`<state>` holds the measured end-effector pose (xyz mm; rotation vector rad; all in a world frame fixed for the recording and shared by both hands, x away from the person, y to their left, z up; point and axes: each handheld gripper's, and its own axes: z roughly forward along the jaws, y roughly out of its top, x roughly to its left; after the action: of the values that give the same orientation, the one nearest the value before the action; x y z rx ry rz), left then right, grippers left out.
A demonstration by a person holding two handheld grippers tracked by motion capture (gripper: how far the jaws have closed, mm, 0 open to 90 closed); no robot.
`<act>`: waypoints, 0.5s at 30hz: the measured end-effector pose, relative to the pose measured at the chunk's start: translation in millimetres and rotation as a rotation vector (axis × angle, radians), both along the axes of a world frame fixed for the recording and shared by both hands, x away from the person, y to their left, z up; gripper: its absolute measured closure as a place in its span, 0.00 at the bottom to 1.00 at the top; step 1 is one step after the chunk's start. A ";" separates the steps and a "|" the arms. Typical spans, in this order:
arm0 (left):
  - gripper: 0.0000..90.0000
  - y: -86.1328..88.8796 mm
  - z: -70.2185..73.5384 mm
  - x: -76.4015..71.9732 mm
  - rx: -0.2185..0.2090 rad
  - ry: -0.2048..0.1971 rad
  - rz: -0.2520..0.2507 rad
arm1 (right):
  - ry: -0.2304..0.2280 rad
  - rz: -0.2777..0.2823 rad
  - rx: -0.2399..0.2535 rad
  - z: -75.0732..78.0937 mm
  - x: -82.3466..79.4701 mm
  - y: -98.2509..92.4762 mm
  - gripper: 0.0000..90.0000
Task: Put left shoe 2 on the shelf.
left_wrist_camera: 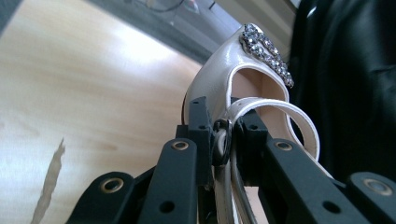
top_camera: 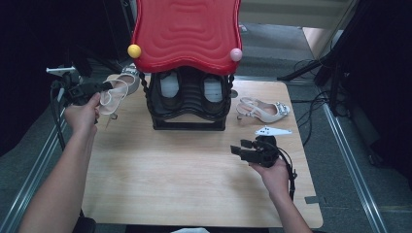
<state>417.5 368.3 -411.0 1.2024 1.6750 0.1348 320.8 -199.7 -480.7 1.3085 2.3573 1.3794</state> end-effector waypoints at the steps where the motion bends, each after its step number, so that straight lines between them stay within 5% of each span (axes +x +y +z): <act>1: 0.89 -0.4 5.8 1.3 -0.006 -0.004 -0.001 | 0.000 0.000 0.000 0.0 0.0 0.1 0.50; 15: 0.89 -7.3 83.4 10.3 0.038 -0.081 -0.015 | 0.003 0.000 0.004 1.0 -0.7 -1.2 0.50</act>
<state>427.8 361.0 -327.5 1.2220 1.5986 0.2039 320.0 -201.0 -479.6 1.3125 2.3572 1.3833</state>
